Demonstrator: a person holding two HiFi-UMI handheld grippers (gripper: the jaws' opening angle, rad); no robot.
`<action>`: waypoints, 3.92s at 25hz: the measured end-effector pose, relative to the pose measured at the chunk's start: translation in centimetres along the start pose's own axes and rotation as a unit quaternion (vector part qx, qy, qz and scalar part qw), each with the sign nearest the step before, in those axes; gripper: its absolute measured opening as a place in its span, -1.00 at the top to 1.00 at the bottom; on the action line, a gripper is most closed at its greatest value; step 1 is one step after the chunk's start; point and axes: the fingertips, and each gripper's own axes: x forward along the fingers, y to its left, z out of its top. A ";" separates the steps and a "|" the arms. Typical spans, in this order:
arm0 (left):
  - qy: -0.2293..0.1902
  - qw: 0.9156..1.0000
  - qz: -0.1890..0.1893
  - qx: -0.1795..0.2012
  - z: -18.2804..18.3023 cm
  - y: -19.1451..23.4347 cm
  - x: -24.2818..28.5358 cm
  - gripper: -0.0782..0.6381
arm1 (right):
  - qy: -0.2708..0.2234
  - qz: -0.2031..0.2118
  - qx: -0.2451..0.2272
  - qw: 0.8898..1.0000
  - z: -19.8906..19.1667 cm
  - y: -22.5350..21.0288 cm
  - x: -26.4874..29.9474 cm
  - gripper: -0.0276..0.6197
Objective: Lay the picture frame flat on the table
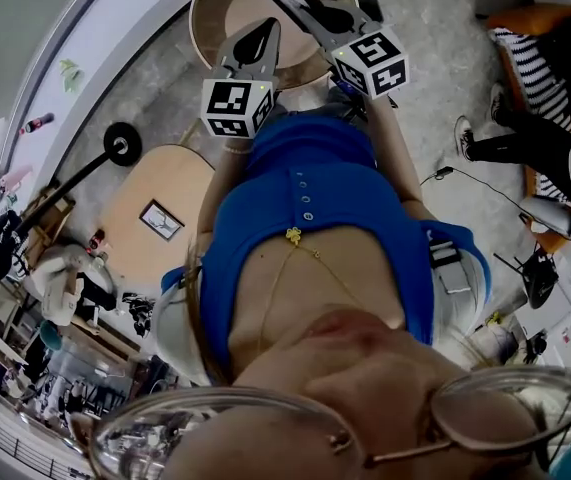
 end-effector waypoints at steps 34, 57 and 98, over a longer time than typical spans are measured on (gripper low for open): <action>0.093 0.995 0.021 -0.030 -7.6 -1.2 3.4 0.78 | 0.105 0.056 -0.025 0.993 -9.1 -3.0 5.1 0.88; 0.111 0.992 0.017 -0.055 -10.5 -0.7 1.1 0.78 | 0.185 0.067 0.000 0.981 -18.2 -2.5 10.5 0.88; 0.153 0.979 0.029 -0.135 -23.2 8.1 1.4 0.78 | 0.252 0.066 0.141 0.955 -41.3 -4.0 26.3 0.88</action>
